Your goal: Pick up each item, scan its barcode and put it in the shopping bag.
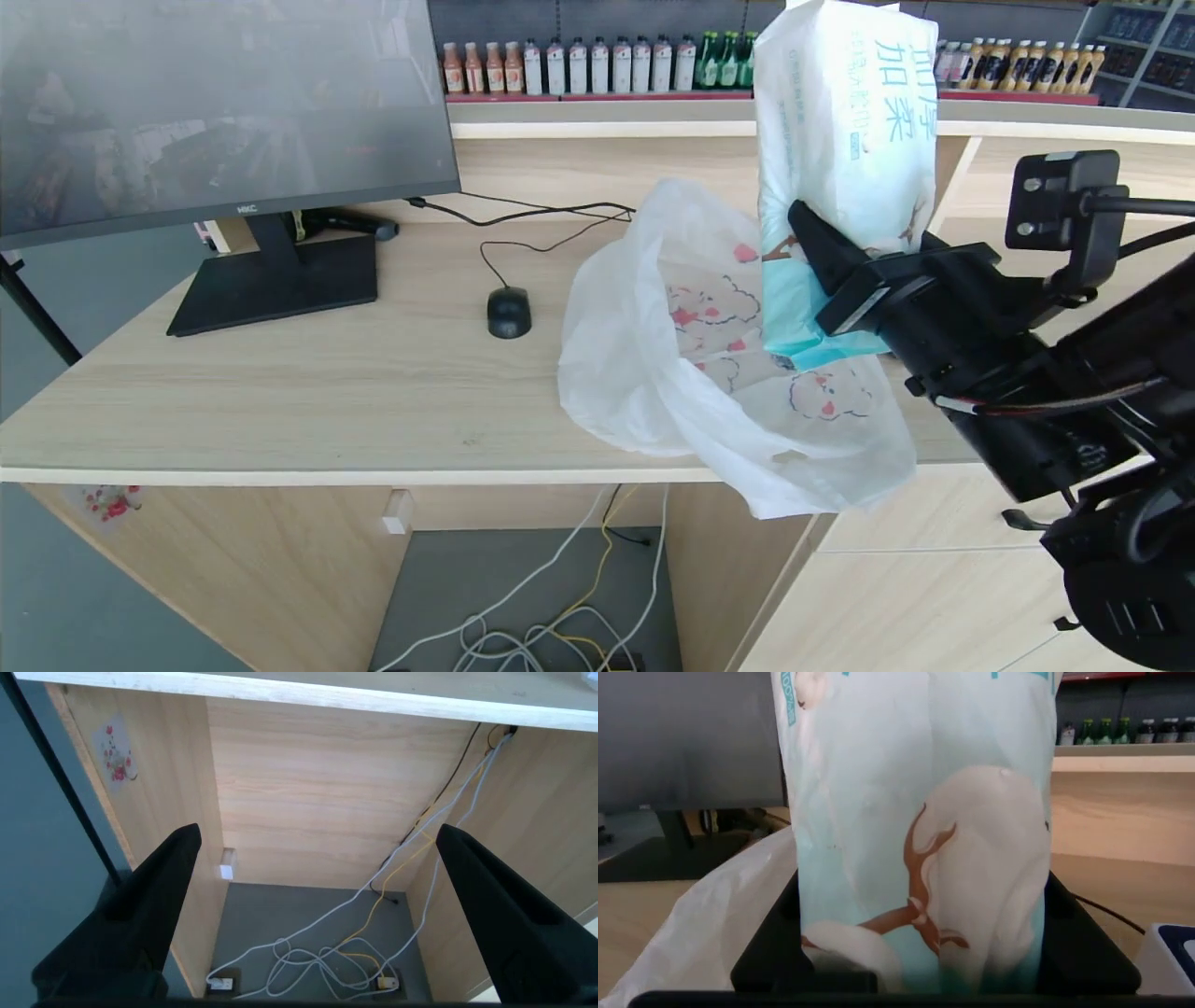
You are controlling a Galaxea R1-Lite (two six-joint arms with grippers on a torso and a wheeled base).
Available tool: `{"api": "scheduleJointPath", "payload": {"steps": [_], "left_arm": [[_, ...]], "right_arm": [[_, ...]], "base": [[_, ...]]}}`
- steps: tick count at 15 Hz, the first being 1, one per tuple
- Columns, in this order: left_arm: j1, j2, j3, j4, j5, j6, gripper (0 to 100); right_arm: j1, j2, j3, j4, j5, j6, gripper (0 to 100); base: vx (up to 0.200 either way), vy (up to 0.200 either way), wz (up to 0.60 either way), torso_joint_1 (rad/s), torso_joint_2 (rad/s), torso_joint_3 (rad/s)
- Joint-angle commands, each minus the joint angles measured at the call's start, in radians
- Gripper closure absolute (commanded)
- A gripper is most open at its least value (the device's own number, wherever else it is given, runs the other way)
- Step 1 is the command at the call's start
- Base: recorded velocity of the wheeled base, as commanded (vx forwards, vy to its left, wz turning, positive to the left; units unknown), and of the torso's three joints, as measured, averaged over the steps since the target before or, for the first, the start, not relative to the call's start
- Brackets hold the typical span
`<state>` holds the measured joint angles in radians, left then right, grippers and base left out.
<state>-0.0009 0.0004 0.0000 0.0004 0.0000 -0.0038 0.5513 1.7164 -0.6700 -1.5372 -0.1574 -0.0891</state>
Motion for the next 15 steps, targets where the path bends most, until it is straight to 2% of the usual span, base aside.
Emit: {"api": "scheduleJointPath", "payload": {"steps": [1, 7, 12, 15], "left_arm": [[0.001, 0.000, 0.000, 0.000, 0.000, -0.001, 0], [0.001, 0.000, 0.000, 0.000, 0.000, -0.001, 0], [0.001, 0.000, 0.000, 0.000, 0.000, -0.001, 0], [0.001, 0.000, 0.000, 0.000, 0.000, -0.001, 0]], "right_arm": [[-0.001, 0.062, -0.025, -0.001, -0.001, 0.000, 100], [-0.001, 0.209, -0.134, 0.003, 0.001, 0.016, 100], [-0.001, 0.203, -0.079, 0.002, 0.026, 0.017, 100], [-0.001, 0.161, 0.007, -0.006, 0.029, 0.017, 100]], "base": [[0.000, 0.000, 0.00, 0.000, 0.00, 0.000], [0.000, 0.000, 0.00, 0.000, 0.00, 0.000], [0.000, 0.000, 0.00, 0.000, 0.00, 0.000], [0.000, 0.000, 0.00, 0.000, 0.00, 0.000]]}}
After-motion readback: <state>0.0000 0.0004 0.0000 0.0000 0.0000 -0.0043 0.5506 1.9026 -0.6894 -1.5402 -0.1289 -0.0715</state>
